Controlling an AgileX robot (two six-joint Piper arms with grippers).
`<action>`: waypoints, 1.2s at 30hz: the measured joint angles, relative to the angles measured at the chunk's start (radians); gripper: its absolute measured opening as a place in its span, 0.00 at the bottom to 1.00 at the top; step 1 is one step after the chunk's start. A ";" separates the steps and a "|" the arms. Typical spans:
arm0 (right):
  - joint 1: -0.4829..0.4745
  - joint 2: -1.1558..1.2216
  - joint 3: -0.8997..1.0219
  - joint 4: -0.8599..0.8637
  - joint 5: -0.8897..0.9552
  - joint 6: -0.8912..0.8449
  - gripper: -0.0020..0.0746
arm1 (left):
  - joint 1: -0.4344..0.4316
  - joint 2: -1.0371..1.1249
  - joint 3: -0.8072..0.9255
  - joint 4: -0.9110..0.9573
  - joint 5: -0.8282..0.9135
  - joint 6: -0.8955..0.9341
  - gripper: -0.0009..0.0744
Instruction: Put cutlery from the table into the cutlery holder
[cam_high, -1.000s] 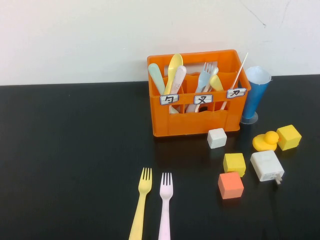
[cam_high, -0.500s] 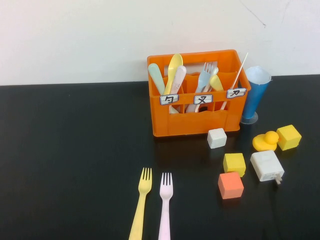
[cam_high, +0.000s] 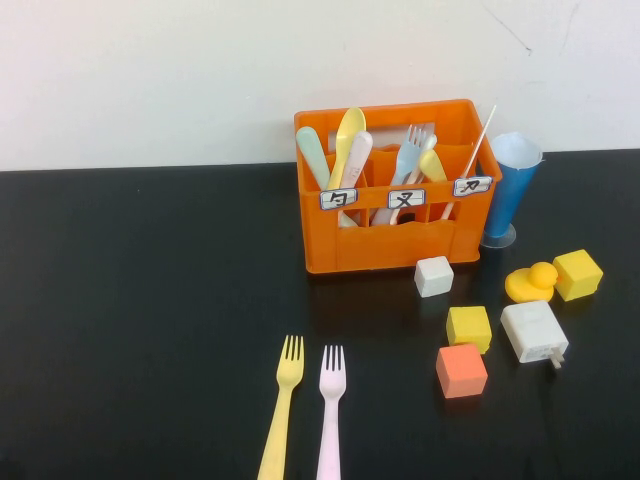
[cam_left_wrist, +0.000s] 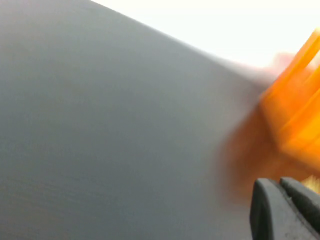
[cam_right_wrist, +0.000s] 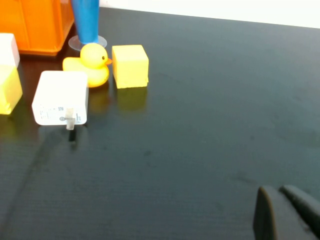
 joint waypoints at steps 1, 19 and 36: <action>0.000 0.000 0.000 0.000 0.000 0.000 0.04 | 0.000 0.000 0.000 -0.104 -0.024 -0.029 0.01; 0.000 0.000 0.000 0.000 0.000 0.000 0.04 | 0.000 0.014 -0.056 -0.444 -0.001 0.037 0.01; 0.000 0.000 0.000 0.000 0.000 0.000 0.04 | -0.014 0.909 -0.836 -0.035 0.719 0.545 0.01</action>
